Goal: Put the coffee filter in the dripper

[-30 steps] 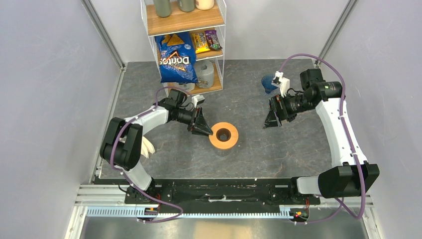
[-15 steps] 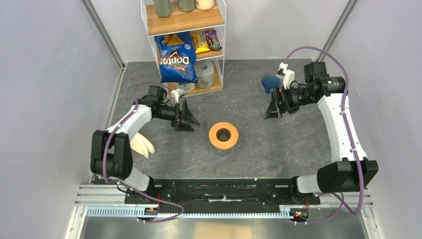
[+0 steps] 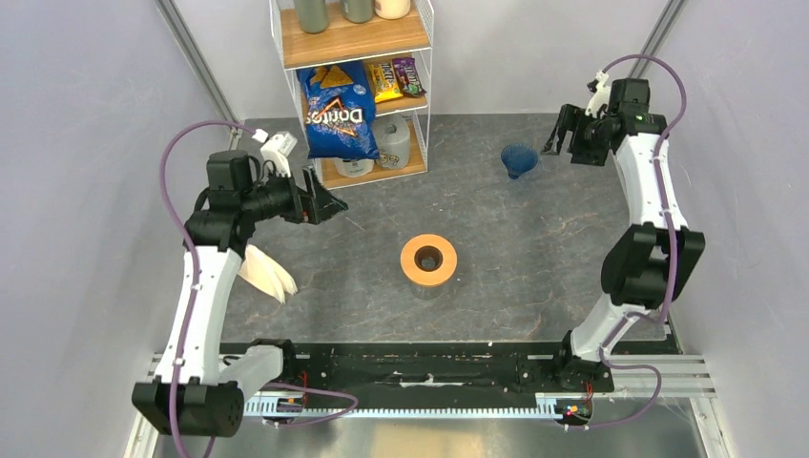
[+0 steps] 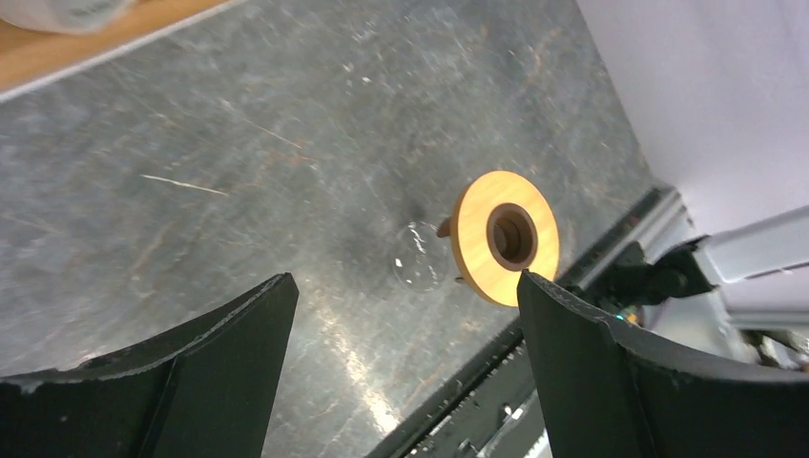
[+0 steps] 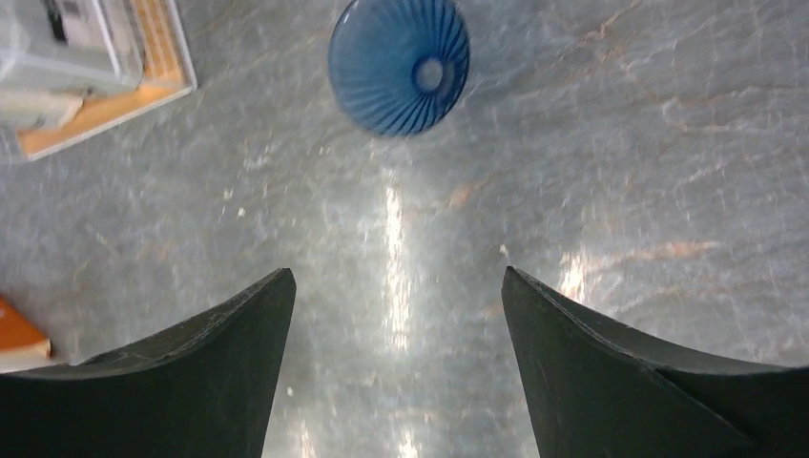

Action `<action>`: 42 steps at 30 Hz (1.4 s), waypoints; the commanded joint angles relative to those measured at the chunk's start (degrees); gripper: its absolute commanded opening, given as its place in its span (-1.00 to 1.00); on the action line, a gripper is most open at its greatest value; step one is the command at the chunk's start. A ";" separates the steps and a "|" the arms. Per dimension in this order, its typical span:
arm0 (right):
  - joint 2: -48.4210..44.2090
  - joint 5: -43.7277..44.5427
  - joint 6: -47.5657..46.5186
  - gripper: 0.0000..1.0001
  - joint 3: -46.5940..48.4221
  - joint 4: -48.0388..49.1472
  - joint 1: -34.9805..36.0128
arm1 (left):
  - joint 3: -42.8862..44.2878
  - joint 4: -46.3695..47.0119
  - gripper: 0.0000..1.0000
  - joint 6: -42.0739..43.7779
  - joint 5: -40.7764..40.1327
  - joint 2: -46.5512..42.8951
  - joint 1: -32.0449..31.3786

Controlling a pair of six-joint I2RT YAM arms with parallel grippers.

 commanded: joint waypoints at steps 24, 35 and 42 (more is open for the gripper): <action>30.08 0.40 4.19 0.16 14.51 15.98 2.37 | 0.98 -7.09 0.89 5.13 -11.93 -5.11 0.19; 29.57 0.18 2.24 -0.83 15.02 14.53 3.04 | 2.70 -7.37 0.89 6.18 -11.57 -4.19 0.13; 13.06 -6.82 0.18 -1.00 12.73 5.96 3.94 | 1.87 -2.38 0.92 3.61 -9.93 -1.74 0.15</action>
